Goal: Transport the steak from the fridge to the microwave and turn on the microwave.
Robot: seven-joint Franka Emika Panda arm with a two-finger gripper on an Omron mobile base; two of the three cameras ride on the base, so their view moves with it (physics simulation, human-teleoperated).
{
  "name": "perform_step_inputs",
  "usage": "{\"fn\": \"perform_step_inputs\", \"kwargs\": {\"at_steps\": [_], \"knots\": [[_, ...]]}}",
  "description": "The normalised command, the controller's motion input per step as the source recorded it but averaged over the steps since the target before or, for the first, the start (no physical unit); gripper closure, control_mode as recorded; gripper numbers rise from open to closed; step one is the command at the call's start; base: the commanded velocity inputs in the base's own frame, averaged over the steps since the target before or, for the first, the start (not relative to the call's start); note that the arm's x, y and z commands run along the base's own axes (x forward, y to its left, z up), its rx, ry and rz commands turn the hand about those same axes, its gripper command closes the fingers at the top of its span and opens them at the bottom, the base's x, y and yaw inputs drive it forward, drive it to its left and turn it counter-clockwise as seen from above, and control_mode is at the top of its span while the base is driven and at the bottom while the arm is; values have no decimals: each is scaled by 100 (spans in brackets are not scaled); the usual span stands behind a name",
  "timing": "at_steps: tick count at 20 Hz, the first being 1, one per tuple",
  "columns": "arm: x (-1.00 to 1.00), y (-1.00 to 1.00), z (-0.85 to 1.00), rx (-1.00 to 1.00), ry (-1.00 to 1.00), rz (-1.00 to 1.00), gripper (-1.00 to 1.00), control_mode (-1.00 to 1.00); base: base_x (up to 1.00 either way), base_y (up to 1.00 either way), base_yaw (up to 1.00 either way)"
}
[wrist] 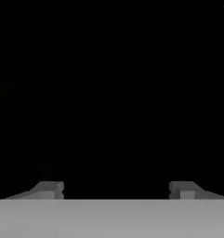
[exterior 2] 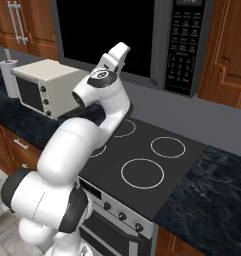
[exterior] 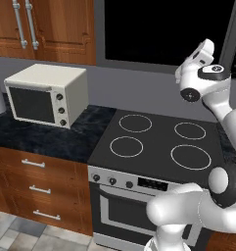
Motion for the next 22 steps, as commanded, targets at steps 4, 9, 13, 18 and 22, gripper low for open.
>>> {"fn": "perform_step_inputs", "kwargs": {"at_steps": [4, 9, 13, 18, 22], "knots": [[-12, -19, 11, 0, 0, 0, -100, -100, 0, 0, 0], [-71, -24, 48, 0, 0, -5, -100, -100, 0, 0, 0], [-94, -27, 65, 0, 0, -6, -100, -100, 0, 0, 0], [-92, -17, 39, 6, 0, -9, -100, -100, 0, 0, 0], [-96, -21, 0, 20, 0, -14, -100, -100, 0, 0, 0]]}}
